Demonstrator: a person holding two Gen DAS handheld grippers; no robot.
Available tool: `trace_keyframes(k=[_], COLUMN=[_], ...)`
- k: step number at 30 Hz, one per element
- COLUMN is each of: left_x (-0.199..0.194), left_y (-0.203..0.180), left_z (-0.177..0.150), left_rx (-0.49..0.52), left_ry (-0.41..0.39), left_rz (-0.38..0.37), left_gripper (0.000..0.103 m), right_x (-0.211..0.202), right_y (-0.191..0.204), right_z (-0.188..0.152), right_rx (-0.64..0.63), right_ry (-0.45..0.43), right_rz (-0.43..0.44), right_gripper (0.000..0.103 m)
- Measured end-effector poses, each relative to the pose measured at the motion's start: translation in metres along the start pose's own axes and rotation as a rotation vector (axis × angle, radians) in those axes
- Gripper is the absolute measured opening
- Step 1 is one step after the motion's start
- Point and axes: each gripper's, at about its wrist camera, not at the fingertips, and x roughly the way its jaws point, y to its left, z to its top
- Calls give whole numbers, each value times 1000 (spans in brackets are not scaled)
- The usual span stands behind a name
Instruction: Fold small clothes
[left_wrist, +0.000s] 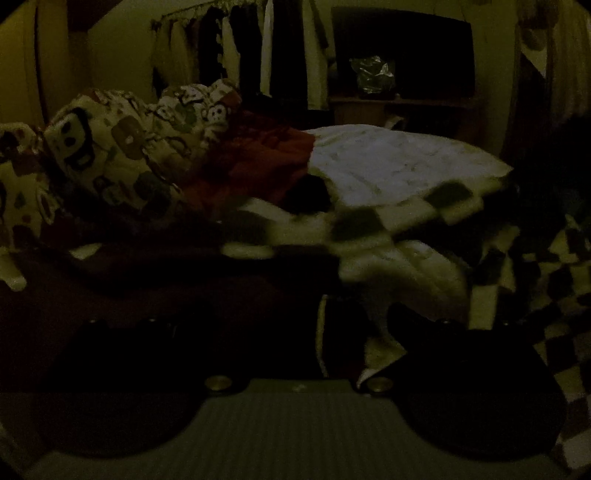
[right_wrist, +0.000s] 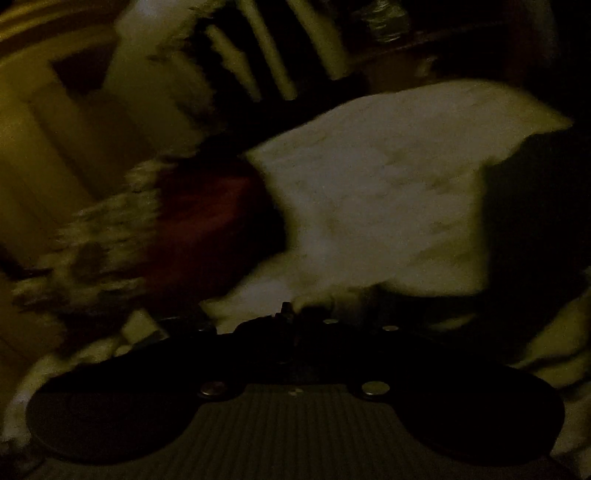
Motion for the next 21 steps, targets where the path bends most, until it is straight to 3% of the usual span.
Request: trace_keyframes(k=[1,2,4,5,6,9,12,14,15,17,19,21], left_x=[1,1,5,7,8,10,14,15,16,17,17,18], left_y=[-1,-2,-7,-8,-9,-5,-1,-2,-4,-4,-3,0], left_z=[0,0,-1,-2,-3,-6,-7,-9,-10,-12,-13,-14], left_rx=[-8,-10,6,17,23,-2,-38,-26,-14,5,1,-3], left_ry=[3,7,19,24,25,23,32,36,38,37,36,32], left_rz=[-21,-31,-33,-26,-14,-4,-23,-19,-16,-14,-19,-29], left_gripper=[103,103,103,103,103,103,103,103,103,103,103,103], right_x=[5,9,17,18,15,6,-2,16,28,58,82,103], right_y=[-12,-24,-45,-52,-53,-37,-3,21,32,58,81,101], right_z=[5,5,-2,-8,-16,-36,-45,-51,-55,-69,-84,-94], right_rx=[-4,6,40,55,43,-79,-122,-67,-51,-96,-152,-165], right_ry=[52,92,137,132,103,36,0,59,91,141,133,143], right_rz=[-36,-61,-120,-151,-186,-196,-12,147,186,192,184,236], right_gripper=[9,18,45,71,76,75,76,82,82,81,80,80])
